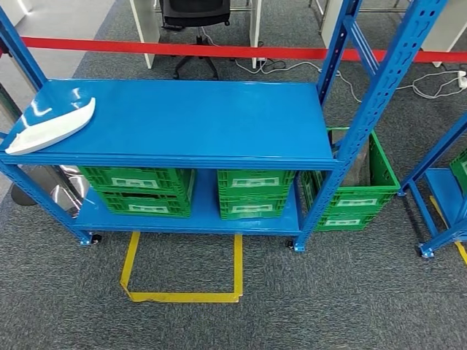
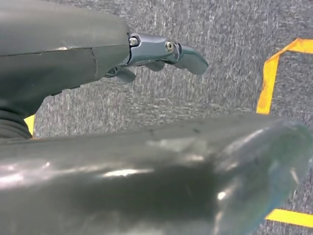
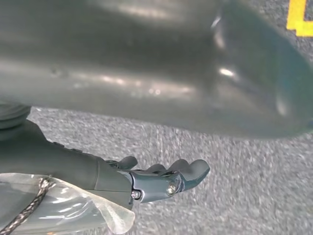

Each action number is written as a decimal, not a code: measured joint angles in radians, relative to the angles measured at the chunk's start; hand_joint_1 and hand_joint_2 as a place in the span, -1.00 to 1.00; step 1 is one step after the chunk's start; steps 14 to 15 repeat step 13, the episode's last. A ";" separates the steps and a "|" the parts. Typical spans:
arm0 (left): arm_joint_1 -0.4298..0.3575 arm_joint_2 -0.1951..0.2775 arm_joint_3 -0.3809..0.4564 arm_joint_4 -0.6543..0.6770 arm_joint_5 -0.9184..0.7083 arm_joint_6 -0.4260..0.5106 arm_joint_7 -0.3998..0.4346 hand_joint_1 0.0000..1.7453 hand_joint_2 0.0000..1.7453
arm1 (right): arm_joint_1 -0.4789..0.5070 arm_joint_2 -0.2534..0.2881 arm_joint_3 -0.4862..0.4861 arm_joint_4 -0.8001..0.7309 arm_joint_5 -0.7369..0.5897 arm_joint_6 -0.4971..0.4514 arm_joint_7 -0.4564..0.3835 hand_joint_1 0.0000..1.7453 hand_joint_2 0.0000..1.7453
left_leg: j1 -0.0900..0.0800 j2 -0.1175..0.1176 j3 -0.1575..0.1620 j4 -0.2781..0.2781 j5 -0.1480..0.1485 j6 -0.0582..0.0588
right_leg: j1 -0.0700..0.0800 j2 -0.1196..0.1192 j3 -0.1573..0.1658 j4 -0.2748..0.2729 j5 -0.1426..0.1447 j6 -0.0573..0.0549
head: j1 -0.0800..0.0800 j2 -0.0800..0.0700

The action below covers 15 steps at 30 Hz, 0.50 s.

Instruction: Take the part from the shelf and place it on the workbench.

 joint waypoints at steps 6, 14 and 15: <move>-0.001 0.000 -0.005 0.000 0.021 0.033 0.009 -1.00 -1.00 | -0.008 0.000 -0.017 0.005 0.032 -0.011 -0.059 -1.00 -1.00 | 0.001 0.000 -0.001 0.000 0.001 -0.002 | 0.001 0.000 0.000 0.006 -0.001 -0.001 | 0.000 0.000; -0.002 0.000 -0.013 0.000 0.043 0.031 0.039 -1.00 -1.00 | -0.020 0.000 -0.043 0.017 0.063 -0.010 -0.080 -1.00 -1.00 | 0.002 0.000 -0.001 -0.001 0.001 -0.004 | 0.002 0.000 -0.009 0.009 -0.003 -0.004 | 0.000 0.000; -0.002 0.000 -0.013 0.000 0.043 0.031 0.039 -1.00 -1.00 | -0.020 0.000 -0.043 0.017 0.063 -0.010 -0.080 -1.00 -1.00 | 0.002 0.000 -0.001 -0.001 0.001 -0.004 | 0.002 0.000 -0.009 0.009 -0.003 -0.004 | 0.000 0.000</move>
